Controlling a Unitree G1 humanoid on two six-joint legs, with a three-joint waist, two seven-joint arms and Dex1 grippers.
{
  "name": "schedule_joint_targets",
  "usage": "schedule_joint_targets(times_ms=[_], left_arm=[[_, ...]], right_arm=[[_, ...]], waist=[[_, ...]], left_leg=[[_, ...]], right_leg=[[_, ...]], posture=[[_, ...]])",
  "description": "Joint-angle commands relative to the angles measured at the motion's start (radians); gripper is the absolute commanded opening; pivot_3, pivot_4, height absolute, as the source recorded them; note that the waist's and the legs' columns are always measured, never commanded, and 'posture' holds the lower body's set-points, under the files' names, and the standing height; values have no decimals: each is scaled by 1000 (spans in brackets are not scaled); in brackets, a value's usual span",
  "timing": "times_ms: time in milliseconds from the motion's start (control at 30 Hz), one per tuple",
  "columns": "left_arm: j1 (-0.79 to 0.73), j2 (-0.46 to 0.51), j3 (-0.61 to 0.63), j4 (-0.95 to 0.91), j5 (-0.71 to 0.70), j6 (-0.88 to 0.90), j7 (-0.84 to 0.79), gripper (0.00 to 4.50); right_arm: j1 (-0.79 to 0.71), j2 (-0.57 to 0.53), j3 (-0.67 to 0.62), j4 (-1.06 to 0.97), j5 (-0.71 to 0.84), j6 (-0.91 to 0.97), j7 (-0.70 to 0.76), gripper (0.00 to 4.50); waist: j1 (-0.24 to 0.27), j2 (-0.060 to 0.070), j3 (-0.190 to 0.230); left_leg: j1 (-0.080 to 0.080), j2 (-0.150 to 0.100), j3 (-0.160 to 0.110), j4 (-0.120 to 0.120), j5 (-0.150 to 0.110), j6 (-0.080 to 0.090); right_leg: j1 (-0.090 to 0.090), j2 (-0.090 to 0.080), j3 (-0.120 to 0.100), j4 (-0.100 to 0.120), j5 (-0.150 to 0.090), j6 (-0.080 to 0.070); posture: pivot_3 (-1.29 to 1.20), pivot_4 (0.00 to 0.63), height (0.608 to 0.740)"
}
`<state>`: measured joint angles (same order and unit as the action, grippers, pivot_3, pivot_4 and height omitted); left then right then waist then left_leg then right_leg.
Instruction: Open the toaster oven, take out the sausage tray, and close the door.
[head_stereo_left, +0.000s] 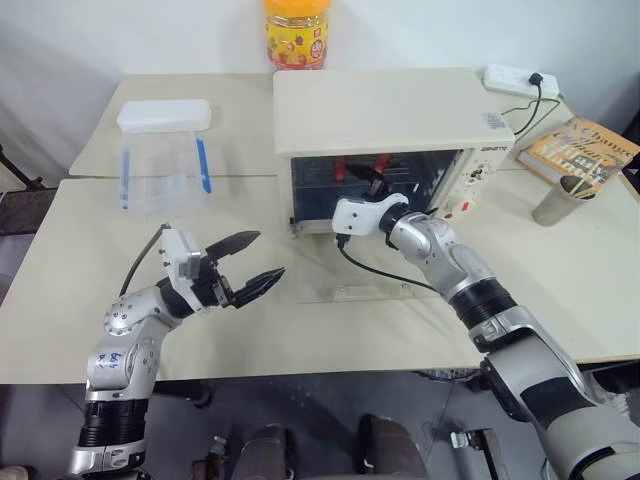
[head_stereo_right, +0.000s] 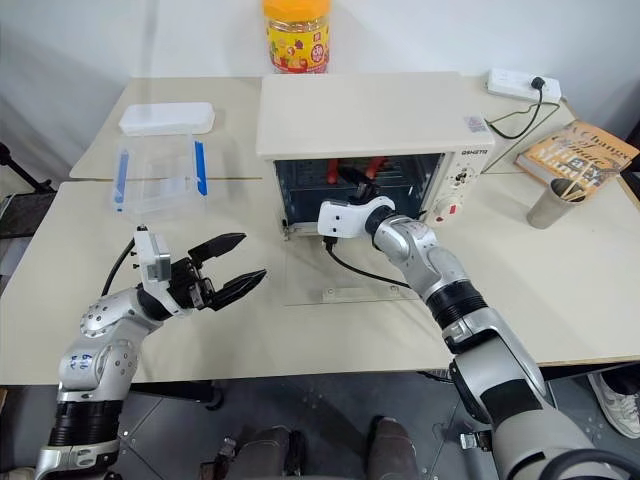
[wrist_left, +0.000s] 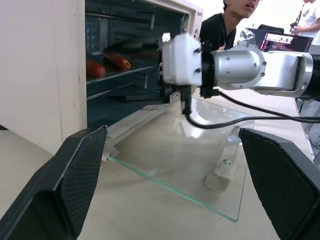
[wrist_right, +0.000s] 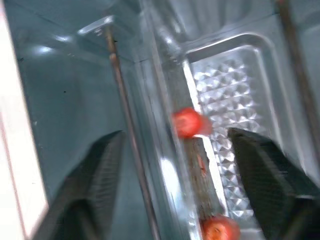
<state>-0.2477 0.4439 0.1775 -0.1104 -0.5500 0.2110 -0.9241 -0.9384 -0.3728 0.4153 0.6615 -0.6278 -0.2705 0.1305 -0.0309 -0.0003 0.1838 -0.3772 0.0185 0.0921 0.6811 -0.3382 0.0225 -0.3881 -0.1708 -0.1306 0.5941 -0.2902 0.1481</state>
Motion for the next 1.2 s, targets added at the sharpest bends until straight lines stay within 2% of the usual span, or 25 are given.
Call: schedule_joint_targets(times_ms=[33, 233, 467, 667, 1133, 1200], left_arm=[[-32, -5, -7, -25, -27, -2, -5, 4500], [-158, -33, -50, 48, -33, 24, -29, 4500], [-297, -80, -90, 188, 6, 4, -35, 4500], [-398, -119, -71, 301, 16, -25, -13, 4500], [-456, -100, -46, 406, 15, -44, -39, 4500], [-466, -84, -45, 428, 19, -43, -57, 4500]], right_arm=[[-28, -1, -8, 2, -3, -25, -27, 1945], [-32, -27, -16, -19, -9, -31, -33, 9], [-36, -42, -26, -36, -18, -29, -22, 9], [-30, -57, -28, -70, -6, -37, 12, 9], [87, -108, -63, -348, 42, 28, 199, 9], [178, -140, -81, -486, 57, 55, 260, 9]], waist=[[-1, 0, 0], [1, -1, -1], [-1, -2, -1], [0, -2, -1], [-1, -2, -1], [4, -2, -1]], left_leg=[[0, 0, 0, 0, 0, 0], [-1, 0, 1, 0, 0, 0], [-2, 0, 2, 0, 0, 0], [-9, 0, 2, 3, 1, -1], [-9, 0, 2, 3, 1, -1], [-9, 0, 2, 3, 1, -1]], right_leg=[[0, 0, 0, 0, 0, 0], [-2, 0, 1, 1, 0, 0], [-2, 1, -1, 1, 0, 0], [-5, 1, -3, 1, 0, 0], [-6, 2, -4, 1, 0, 0], [-6, 2, -4, 1, 0, 0]], posture=[[0, 150, 740], [0, 150, 740], [0, 150, 740], [0, 150, 740], [0, 150, 740], [0, 150, 740]])
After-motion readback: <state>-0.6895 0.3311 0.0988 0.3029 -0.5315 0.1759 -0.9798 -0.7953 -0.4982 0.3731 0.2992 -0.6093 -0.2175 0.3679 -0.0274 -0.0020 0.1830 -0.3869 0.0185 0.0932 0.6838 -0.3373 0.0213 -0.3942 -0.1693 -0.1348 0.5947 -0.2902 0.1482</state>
